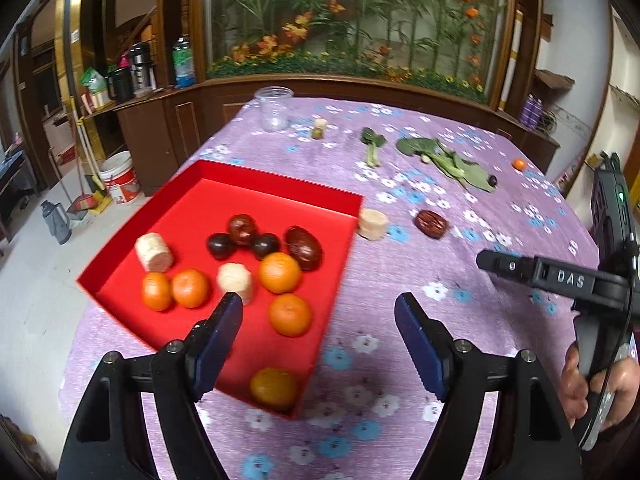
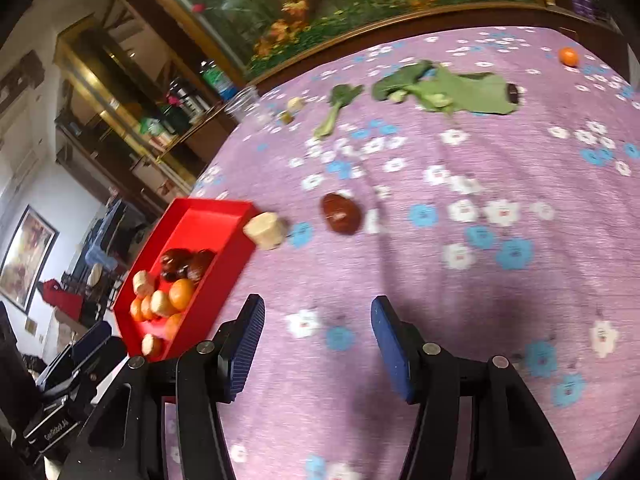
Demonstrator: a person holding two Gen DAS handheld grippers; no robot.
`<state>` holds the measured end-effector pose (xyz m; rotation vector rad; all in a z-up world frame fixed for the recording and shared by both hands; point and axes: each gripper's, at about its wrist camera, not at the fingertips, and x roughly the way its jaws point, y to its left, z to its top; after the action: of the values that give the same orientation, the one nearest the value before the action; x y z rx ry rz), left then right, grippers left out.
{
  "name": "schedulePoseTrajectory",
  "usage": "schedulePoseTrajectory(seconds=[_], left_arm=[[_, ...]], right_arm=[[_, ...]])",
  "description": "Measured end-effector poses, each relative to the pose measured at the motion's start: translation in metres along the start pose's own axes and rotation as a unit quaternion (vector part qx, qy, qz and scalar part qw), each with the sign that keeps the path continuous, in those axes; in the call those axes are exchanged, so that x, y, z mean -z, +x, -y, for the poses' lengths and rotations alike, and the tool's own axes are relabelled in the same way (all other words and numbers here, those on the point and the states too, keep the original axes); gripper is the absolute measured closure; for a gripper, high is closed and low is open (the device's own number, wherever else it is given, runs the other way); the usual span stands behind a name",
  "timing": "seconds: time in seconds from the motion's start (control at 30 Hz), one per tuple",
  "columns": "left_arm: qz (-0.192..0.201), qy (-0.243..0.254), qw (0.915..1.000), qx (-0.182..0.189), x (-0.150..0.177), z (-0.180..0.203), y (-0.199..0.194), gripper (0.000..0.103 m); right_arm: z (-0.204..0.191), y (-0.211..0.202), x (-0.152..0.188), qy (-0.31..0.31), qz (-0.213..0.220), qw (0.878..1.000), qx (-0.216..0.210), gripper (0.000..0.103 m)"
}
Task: Organize fruits
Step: 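Move both open tools back to the last produce on the cloth, then grasp a red date with the left tool while the right grasps a beige yam slice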
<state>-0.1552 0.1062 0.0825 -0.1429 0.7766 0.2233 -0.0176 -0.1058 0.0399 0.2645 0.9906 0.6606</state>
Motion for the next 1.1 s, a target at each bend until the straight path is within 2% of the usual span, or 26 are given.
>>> schedulePoseTrajectory(seconds=[0.13, 0.3, 0.4, 0.57, 0.7, 0.9, 1.07, 1.1], left_arm=[[-0.009, -0.001, 0.9998, 0.020, 0.000, 0.008, 0.005, 0.025], [0.001, -0.013, 0.9989, 0.045, 0.000, 0.012, 0.006, 0.025], [0.012, -0.021, 0.9987, 0.045, -0.002, 0.010, 0.005, 0.025], [0.008, -0.035, 0.9983, 0.045, -0.003, 0.000, 0.011, 0.025], [0.005, -0.044, 0.9980, 0.046, -0.003, -0.011, 0.015, 0.025], [0.001, -0.051, 0.9974, 0.051, -0.004, -0.021, 0.023, 0.025], [-0.008, -0.058, 0.9968, 0.054, -0.004, -0.027, 0.031, 0.025], [-0.010, -0.059, 0.9967, 0.055, -0.005, -0.028, 0.034, 0.025]], right_arm=[[0.010, -0.008, -0.005, -0.002, 0.008, 1.000, 0.012, 0.043], [0.009, -0.002, -0.012, -0.013, 0.002, 1.000, 0.009, 0.043], [-0.004, 0.010, -0.016, -0.034, -0.010, 0.999, 0.001, 0.043], [-0.044, 0.040, -0.020, -0.105, -0.016, 0.994, 0.007, 0.043], [-0.070, 0.059, -0.025, -0.166, -0.014, 0.986, 0.018, 0.043], [-0.097, 0.094, -0.030, -0.272, -0.025, 0.960, 0.057, 0.043], [-0.103, 0.117, -0.033, -0.315, -0.038, 0.946, 0.074, 0.043], [-0.102, 0.123, -0.035, -0.316, -0.044, 0.944, 0.078, 0.047]])
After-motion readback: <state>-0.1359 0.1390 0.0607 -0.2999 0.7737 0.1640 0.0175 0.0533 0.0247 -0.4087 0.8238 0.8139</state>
